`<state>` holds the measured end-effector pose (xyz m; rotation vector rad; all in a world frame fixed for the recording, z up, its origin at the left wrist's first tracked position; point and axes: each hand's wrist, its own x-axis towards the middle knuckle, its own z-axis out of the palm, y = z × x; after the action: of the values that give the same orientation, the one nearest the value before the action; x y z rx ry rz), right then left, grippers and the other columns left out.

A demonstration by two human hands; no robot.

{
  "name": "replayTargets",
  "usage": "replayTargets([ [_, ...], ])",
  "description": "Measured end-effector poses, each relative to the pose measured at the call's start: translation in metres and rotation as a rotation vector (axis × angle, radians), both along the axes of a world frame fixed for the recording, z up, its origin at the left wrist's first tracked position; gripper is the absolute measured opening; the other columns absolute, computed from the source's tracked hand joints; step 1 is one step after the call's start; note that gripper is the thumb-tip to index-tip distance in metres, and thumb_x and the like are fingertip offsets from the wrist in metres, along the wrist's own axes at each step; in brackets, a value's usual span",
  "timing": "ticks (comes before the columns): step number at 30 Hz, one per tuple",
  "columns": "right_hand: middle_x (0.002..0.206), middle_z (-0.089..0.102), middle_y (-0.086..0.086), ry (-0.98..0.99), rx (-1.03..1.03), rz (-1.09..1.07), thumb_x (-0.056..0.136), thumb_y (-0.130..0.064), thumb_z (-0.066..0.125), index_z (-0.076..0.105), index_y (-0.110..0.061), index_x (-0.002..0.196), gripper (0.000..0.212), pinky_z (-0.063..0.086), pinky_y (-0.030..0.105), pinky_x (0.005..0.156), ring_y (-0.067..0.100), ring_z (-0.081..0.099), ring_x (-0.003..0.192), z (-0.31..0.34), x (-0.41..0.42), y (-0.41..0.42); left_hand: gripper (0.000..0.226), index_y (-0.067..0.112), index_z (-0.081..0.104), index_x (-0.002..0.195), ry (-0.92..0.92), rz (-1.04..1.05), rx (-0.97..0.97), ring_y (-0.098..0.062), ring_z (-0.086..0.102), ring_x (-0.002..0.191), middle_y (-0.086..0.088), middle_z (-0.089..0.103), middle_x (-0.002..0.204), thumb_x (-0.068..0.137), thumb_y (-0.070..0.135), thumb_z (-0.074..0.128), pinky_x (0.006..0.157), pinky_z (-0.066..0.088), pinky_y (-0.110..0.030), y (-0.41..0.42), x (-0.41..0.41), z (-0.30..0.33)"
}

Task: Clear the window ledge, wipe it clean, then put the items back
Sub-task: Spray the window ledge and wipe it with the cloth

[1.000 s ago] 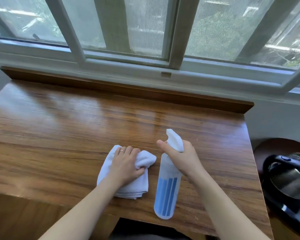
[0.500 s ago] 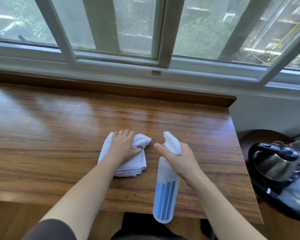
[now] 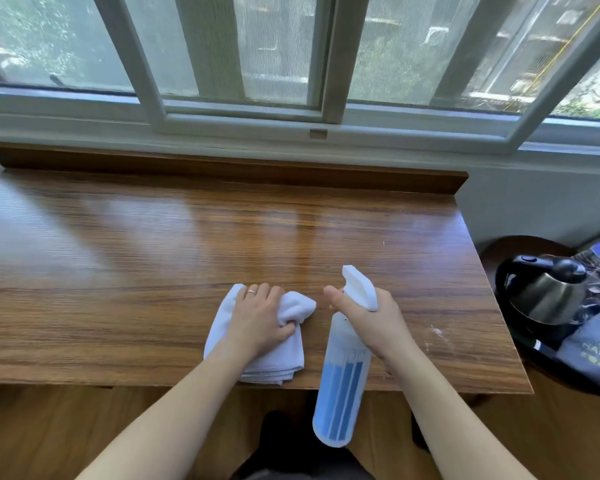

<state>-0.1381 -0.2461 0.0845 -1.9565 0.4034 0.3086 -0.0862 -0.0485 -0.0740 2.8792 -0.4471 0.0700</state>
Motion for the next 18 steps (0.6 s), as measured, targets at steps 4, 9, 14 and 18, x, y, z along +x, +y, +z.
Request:
replayTargets([
  [4, 0.091, 0.071, 0.012, 0.001, -0.006, -0.026, 0.083, -0.055, 0.070, 0.072, -0.014, 0.085, 0.041, 0.042, 0.026, 0.063, 0.009, 0.057, 0.070, -0.003, -0.012, 0.005, 0.056, 0.015, 0.064, 0.095, -0.030, -0.008, -0.026, -0.029, 0.060, 0.081, -0.003, 0.062, 0.087, 0.062, 0.057, 0.050, 0.078, 0.048, -0.041, 0.005, -0.024, -0.002],
  [9, 0.091, 0.072, 0.013, -0.016, 0.016, -0.027, 0.083, -0.054, 0.071, 0.071, -0.016, 0.085, 0.038, 0.044, 0.026, 0.064, 0.010, 0.059, 0.071, -0.002, -0.019, 0.006, 0.055, 0.017, 0.064, 0.096, -0.023, 0.008, -0.027, -0.027, 0.060, 0.083, -0.001, 0.063, 0.088, 0.061, 0.058, 0.051, 0.078, 0.047, -0.042, 0.005, -0.031, -0.002],
  [14, 0.091, 0.071, 0.012, -0.016, 0.015, -0.029, 0.083, -0.053, 0.071, 0.071, -0.014, 0.086, 0.039, 0.043, 0.025, 0.064, 0.010, 0.058, 0.071, 0.000, -0.021, -0.002, 0.057, 0.016, 0.064, 0.093, -0.003, -0.018, 0.009, -0.026, 0.059, 0.080, 0.000, 0.062, 0.085, 0.059, 0.060, 0.050, 0.076, 0.045, -0.041, 0.003, -0.012, -0.002],
  [18, 0.090, 0.070, 0.014, -0.017, -0.003, -0.020, 0.085, -0.052, 0.070, 0.069, -0.010, 0.087, 0.042, 0.043, 0.027, 0.065, 0.010, 0.057, 0.071, 0.001, -0.021, -0.014, 0.052, 0.015, 0.061, 0.086, -0.008, 0.030, 0.012, -0.029, 0.059, 0.079, -0.001, 0.061, 0.082, 0.057, 0.057, 0.047, 0.073, 0.045, -0.041, -0.004, 0.011, 0.002],
])
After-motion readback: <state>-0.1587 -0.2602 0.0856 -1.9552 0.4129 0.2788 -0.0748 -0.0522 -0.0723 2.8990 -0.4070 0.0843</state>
